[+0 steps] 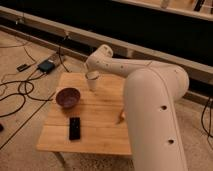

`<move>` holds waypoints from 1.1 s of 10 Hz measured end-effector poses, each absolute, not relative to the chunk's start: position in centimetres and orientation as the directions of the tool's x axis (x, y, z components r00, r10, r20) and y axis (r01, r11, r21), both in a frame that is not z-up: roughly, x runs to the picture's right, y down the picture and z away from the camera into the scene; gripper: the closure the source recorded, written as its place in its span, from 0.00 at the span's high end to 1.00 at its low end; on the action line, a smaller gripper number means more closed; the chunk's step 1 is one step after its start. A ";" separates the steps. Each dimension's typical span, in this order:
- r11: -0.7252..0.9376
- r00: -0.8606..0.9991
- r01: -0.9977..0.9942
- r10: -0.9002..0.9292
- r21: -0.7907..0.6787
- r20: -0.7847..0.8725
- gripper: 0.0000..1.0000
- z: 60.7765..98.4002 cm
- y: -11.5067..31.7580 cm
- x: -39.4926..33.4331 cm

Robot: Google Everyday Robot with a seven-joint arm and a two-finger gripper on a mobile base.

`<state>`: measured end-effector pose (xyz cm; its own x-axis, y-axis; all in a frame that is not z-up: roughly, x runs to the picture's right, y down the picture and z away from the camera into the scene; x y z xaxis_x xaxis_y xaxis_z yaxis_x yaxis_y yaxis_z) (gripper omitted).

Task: Place the white sponge in the ceramic cup

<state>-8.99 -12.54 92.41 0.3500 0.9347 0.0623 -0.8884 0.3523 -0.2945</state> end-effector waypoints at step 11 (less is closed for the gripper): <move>0.340 0.334 -0.892 0.940 -0.298 0.074 0.66 92.0 -12.6 -8.9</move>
